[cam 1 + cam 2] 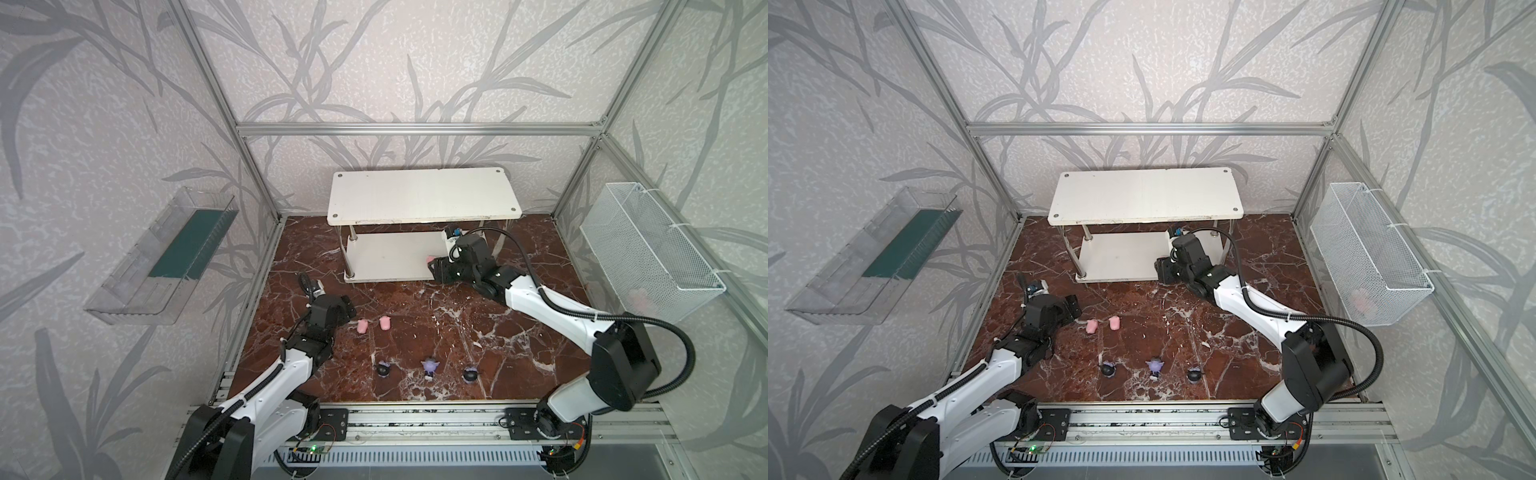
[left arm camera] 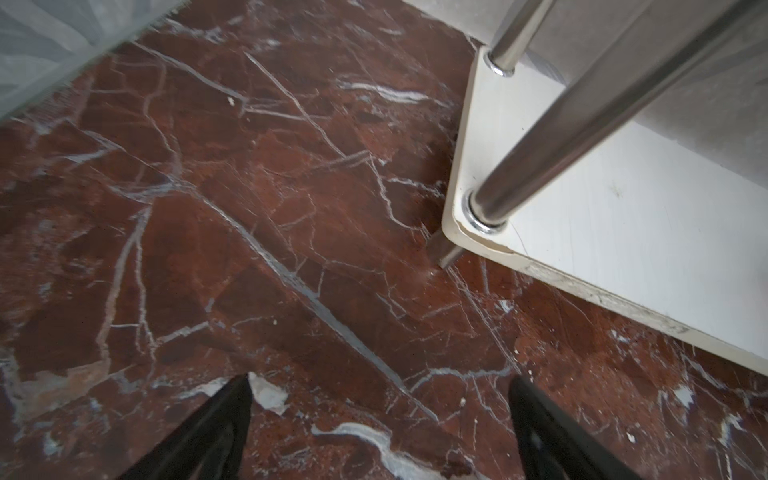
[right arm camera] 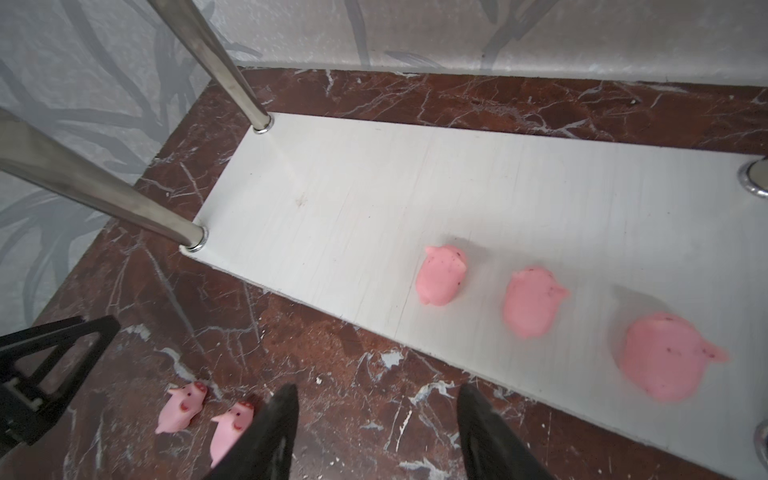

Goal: Place and organize the plastic toys onto the shelf
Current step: 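Carry the pink pig to the lower shelf beside the others and release, then grasp a floor pink pig with the left gripper while the right holds still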

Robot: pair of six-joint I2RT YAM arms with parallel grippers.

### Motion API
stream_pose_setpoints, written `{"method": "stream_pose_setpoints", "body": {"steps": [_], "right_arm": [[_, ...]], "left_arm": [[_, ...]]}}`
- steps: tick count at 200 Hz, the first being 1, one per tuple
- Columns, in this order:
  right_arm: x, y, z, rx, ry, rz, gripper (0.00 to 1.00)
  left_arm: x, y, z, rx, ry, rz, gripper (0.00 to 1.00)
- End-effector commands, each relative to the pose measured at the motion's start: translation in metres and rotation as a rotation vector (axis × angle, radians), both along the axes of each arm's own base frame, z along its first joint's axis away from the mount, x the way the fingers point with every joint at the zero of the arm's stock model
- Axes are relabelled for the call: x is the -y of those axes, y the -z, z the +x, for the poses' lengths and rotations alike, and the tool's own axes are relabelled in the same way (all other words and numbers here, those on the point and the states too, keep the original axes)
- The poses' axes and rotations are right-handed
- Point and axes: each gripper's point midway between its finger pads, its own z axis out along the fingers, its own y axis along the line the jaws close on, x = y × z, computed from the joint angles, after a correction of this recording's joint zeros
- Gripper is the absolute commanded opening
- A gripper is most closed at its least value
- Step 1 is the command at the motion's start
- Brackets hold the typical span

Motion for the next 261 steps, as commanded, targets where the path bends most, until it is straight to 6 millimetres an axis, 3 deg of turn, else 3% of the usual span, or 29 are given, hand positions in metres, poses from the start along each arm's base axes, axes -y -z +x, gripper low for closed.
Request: {"method": "stream_pose_setpoints", "body": {"steps": [1, 44, 89, 154, 232, 261], "right_arm": [[-0.006, -0.022, -0.026, 0.027, -0.068, 0.109, 0.62], [0.015, -0.016, -0.066, 0.031, -0.065, 0.092, 0.69], [0.034, 0.004, -0.082, 0.005, -0.017, 0.087, 0.71], [0.040, 0.026, -0.091, -0.034, 0.005, 0.098, 0.71], [0.041, 0.041, -0.094, -0.063, 0.012, 0.107, 0.71], [0.042, 0.046, -0.095, -0.072, 0.015, 0.105, 0.71]], "left_arm": [[0.022, 0.011, -0.004, -0.103, 0.095, -0.054, 0.93], [0.043, 0.022, -0.011, -0.168, 0.180, -0.047, 0.93], [0.056, 0.027, -0.021, -0.233, 0.240, 0.024, 0.92], [0.069, 0.037, -0.041, -0.310, 0.324, 0.086, 0.78], [0.076, 0.044, -0.041, -0.366, 0.379, 0.124, 0.63], [0.082, 0.050, -0.038, -0.382, 0.393, 0.117, 0.63]]}}
